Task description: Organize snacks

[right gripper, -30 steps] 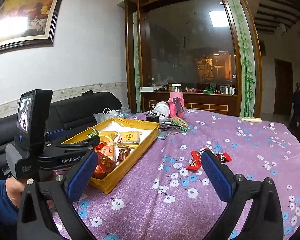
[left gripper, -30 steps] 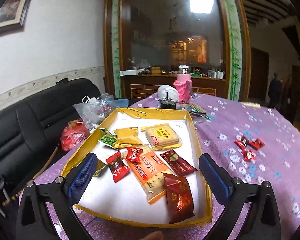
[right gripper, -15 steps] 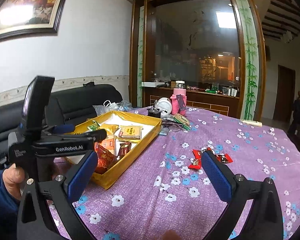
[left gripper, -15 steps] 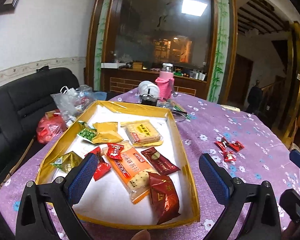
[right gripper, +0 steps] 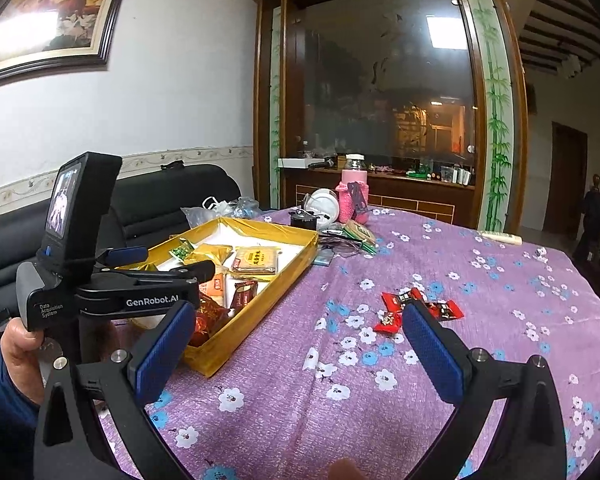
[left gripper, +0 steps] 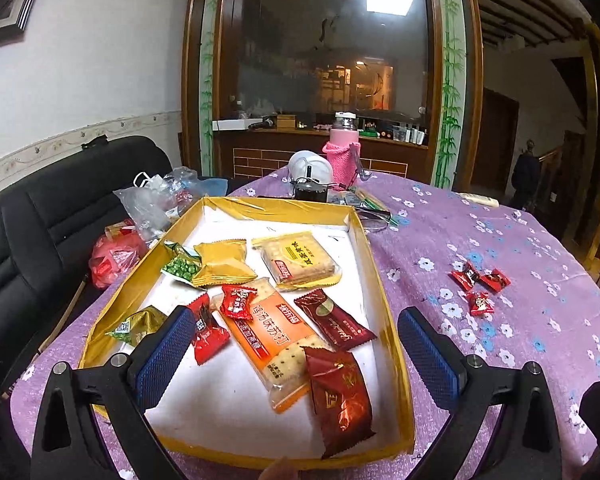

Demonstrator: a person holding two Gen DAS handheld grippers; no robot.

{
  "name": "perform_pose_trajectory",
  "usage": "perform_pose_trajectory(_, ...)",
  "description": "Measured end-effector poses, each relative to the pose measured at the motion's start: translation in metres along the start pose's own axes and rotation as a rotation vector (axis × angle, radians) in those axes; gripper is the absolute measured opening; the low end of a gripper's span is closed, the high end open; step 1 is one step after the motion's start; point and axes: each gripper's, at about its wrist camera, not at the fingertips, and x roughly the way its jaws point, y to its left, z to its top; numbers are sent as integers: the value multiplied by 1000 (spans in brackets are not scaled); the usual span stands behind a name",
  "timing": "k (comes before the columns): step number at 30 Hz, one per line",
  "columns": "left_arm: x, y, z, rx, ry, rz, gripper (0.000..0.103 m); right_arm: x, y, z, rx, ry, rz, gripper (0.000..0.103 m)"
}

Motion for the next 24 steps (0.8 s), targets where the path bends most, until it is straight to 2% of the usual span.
perform_pose_trajectory(4,-1,-8,1,23,-17,9,102,1,1,1,-11,-5,-4,103)
perform_pose_trajectory(8,0,-13,1,5,-18,32,102,1,2,2,-20,-6,-7,103)
perform_pose_trajectory(10,-1,-12,2,-6,-30,87,102,1,3,2,-19,-8,-3,103)
perform_pose_trajectory(14,1,-5,2,-41,-23,142,102,0,7,1,-32,-10,4,103)
perform_pose_trajectory(24,5,-5,0,-27,15,152,102,-3,11,1,-40,-20,-4,103)
